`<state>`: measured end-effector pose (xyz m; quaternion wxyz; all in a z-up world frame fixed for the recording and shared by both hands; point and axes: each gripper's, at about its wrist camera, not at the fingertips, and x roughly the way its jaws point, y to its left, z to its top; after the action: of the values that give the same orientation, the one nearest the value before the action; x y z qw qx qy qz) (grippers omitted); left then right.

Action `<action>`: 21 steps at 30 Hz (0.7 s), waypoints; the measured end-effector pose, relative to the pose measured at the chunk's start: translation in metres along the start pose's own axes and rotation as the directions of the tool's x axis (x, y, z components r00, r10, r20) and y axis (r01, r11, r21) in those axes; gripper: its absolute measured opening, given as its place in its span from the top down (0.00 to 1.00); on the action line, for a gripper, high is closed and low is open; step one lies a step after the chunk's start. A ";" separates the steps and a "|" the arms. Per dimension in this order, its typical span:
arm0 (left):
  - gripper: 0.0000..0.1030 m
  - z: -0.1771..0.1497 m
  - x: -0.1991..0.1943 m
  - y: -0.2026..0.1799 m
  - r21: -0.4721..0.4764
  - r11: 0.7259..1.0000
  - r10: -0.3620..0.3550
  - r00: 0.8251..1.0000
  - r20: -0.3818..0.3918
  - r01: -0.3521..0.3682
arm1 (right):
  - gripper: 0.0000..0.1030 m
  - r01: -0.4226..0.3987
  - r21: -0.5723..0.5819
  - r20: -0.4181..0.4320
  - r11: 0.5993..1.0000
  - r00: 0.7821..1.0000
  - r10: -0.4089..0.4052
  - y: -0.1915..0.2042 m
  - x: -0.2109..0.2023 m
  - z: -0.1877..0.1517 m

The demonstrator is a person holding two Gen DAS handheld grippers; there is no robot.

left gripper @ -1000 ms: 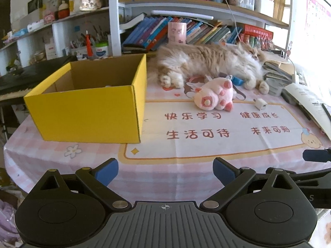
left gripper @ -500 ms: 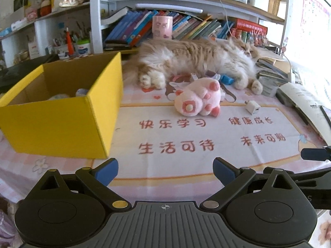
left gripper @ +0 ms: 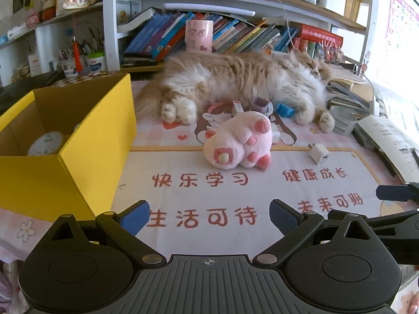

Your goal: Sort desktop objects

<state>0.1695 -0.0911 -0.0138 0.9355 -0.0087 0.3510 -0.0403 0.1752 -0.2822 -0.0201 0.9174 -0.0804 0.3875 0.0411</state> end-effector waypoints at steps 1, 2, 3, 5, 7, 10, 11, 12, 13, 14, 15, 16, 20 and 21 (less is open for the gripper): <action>0.03 0.001 0.002 -0.001 0.002 1.000 0.004 1.000 -0.002 -0.004 | 0.19 -0.007 -0.002 0.000 1.000 1.000 0.007 -0.002 0.003 0.002; 0.03 0.003 0.003 -0.003 0.003 1.000 0.007 1.000 -0.002 -0.007 | 0.19 -0.012 -0.004 0.001 1.000 1.000 0.012 -0.004 0.005 0.004; 0.03 0.004 0.004 -0.004 0.005 1.000 0.010 1.000 -0.003 -0.010 | 0.19 -0.018 -0.004 0.002 1.000 1.000 0.018 -0.006 0.007 0.007; 0.03 0.006 0.007 -0.007 0.008 1.000 0.016 1.000 -0.004 -0.016 | 0.19 -0.031 0.001 0.004 1.000 1.000 0.031 -0.010 0.013 0.011; 0.03 0.008 0.010 -0.009 0.015 1.000 0.024 1.000 -0.008 -0.024 | 0.19 -0.046 0.008 0.001 0.999 0.999 0.046 -0.014 0.018 0.015; 0.03 0.012 0.013 -0.012 0.022 0.999 0.039 0.999 -0.010 -0.039 | 0.19 -0.066 0.013 0.007 0.998 0.998 0.066 -0.018 0.024 0.022; 0.03 0.013 0.015 -0.013 0.022 0.999 0.044 0.999 -0.010 -0.044 | 0.19 -0.074 0.015 0.011 0.997 0.997 0.073 -0.019 0.026 0.024; 0.03 0.015 0.016 -0.013 0.023 0.999 0.049 0.999 -0.010 -0.049 | 0.19 -0.081 0.016 0.015 0.997 0.997 0.081 -0.020 0.028 0.027; 0.03 0.016 0.017 -0.014 0.022 0.998 0.054 0.998 -0.010 -0.054 | 0.19 -0.088 0.017 0.018 0.996 0.996 0.088 -0.022 0.030 0.029; 0.03 0.018 0.019 -0.015 0.021 0.998 0.060 0.998 -0.009 -0.060 | 0.19 -0.094 0.018 0.020 0.995 0.995 0.094 -0.023 0.033 0.032; 0.03 0.020 0.020 -0.015 0.020 0.998 0.063 0.998 -0.007 -0.063 | 0.19 -0.103 0.018 0.022 0.995 0.995 0.102 -0.024 0.036 0.035; 0.03 0.022 0.022 -0.016 0.020 0.998 0.065 0.998 -0.005 -0.064 | 0.19 -0.109 0.018 0.024 0.994 0.994 0.108 -0.026 0.038 0.037; 0.03 0.029 0.033 -0.020 0.050 0.997 0.059 0.998 0.004 -0.059 | 0.19 -0.130 0.014 0.041 0.991 0.991 0.130 -0.030 0.046 0.046; 0.03 0.031 0.037 -0.021 0.061 0.996 0.066 0.998 0.000 -0.066 | 0.19 -0.134 0.013 0.047 0.991 0.990 0.133 -0.031 0.047 0.048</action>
<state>0.2168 -0.1153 -0.0139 0.9358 0.0315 0.3504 -0.0202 0.2465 -0.3037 -0.0172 0.9219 -0.0461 0.3711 0.1011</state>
